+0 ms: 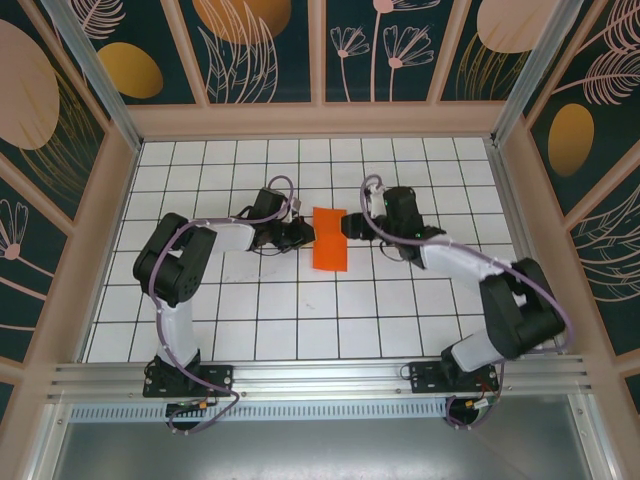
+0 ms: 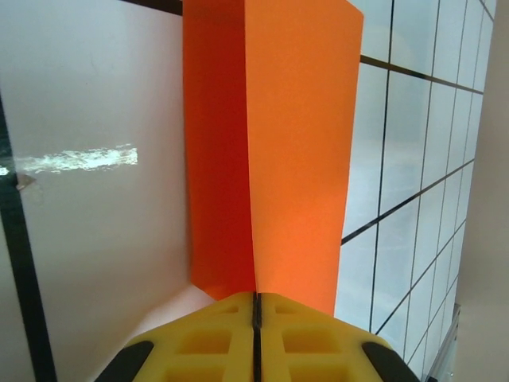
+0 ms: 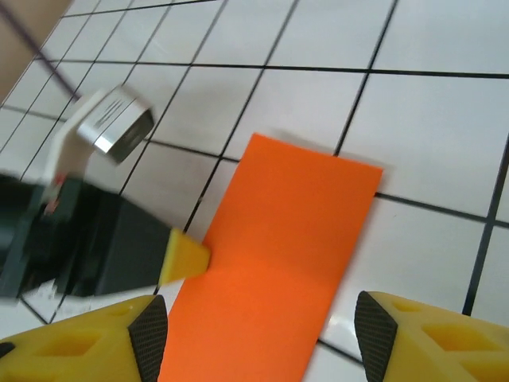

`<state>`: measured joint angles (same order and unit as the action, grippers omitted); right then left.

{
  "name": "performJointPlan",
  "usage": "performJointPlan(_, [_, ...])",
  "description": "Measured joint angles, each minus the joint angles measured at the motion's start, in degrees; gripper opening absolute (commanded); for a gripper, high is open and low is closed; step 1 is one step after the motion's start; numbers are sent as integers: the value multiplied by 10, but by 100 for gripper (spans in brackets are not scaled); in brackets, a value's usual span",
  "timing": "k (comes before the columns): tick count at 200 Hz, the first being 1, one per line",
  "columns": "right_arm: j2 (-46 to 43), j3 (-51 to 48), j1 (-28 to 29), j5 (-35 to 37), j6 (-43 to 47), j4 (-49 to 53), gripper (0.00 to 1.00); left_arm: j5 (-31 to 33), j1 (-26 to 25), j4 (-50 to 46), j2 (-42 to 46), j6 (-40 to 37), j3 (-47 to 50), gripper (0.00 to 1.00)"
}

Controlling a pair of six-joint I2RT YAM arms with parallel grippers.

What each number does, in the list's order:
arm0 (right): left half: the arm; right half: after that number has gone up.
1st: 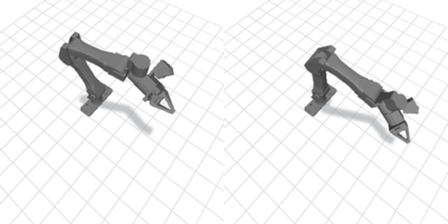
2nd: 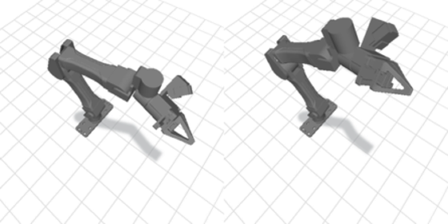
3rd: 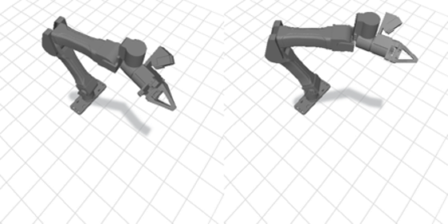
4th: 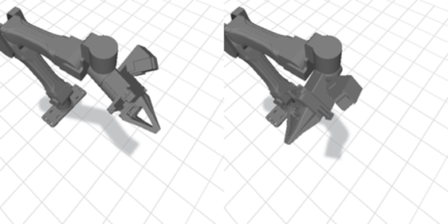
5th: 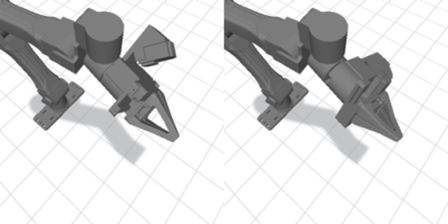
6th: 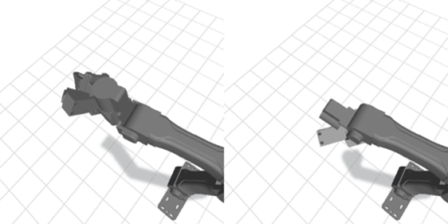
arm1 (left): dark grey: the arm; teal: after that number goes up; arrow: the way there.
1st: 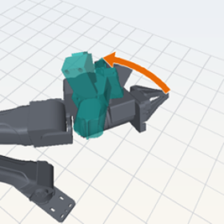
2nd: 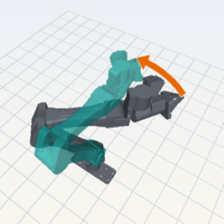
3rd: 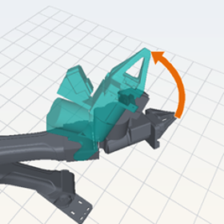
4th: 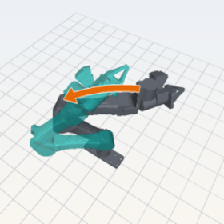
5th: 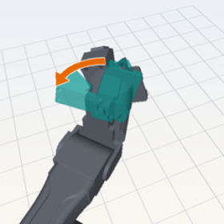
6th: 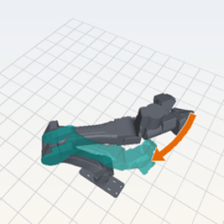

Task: Fold a paper plane with a square sheet of paper (fold left side to right side)
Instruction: Third fold the triangle at the center of the table.

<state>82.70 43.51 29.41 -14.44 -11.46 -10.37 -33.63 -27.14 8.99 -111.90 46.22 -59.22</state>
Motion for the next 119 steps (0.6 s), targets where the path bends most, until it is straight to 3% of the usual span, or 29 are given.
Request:
performJointPlan(24, [-49,-66,88,60,39,-21,67,-2,0,4,3,8,2,8])
performJointPlan(51, [-45,-93,184,152,74,-27,70,-4,0,8,3,13,6,7])
performJointPlan(82, [15,-73,266,262,119,-31,74,-4,-2,9,3,17,9,5])
performJointPlan(119, [110,-17,309,330,168,-28,77,-4,-3,9,5,17,9,5])
